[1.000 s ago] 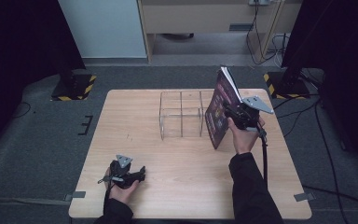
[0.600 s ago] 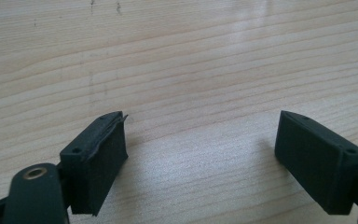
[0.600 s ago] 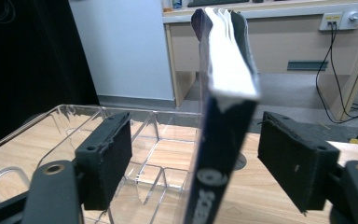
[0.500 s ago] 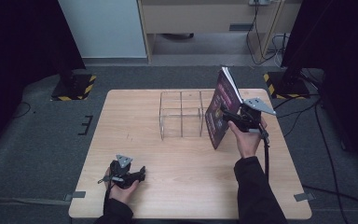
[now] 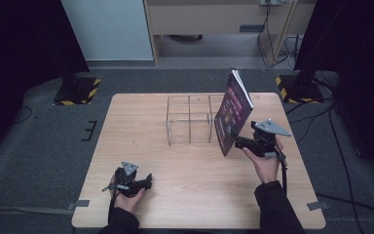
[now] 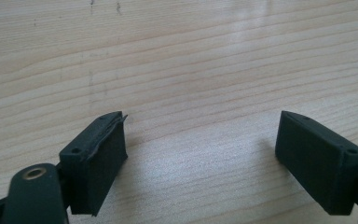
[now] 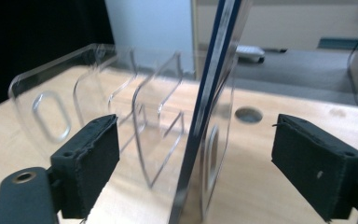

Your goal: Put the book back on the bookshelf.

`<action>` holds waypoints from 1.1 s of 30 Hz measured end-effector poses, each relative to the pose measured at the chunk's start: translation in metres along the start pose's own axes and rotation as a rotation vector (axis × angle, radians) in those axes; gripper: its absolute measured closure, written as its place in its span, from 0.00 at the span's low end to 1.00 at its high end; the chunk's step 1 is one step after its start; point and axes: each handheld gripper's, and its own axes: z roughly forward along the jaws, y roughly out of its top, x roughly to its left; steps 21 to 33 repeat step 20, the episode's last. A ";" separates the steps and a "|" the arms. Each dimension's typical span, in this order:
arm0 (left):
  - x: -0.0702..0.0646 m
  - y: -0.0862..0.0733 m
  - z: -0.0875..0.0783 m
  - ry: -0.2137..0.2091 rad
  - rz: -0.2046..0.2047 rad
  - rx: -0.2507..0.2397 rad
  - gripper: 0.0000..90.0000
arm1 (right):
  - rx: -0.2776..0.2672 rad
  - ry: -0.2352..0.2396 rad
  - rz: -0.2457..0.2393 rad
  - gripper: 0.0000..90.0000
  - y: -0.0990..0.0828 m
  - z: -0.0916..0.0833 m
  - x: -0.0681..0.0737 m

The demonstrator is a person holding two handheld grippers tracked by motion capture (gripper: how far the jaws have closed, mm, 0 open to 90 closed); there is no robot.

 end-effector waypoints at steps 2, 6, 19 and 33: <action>0.000 0.000 0.000 -0.003 0.003 0.002 0.16 | 0.022 0.013 -0.012 0.15 -0.008 -0.005 -0.001; -0.001 0.001 0.001 -0.015 0.011 0.009 0.11 | 0.059 0.022 -0.012 0.14 -0.026 -0.013 -0.006; -0.001 0.001 0.003 -0.014 0.004 0.023 0.04 | 0.217 -0.024 -0.007 0.13 -0.080 -0.036 -0.035; -0.001 0.001 0.003 -0.014 0.004 0.023 0.04 | 0.232 -0.028 -0.004 0.12 -0.086 -0.037 -0.037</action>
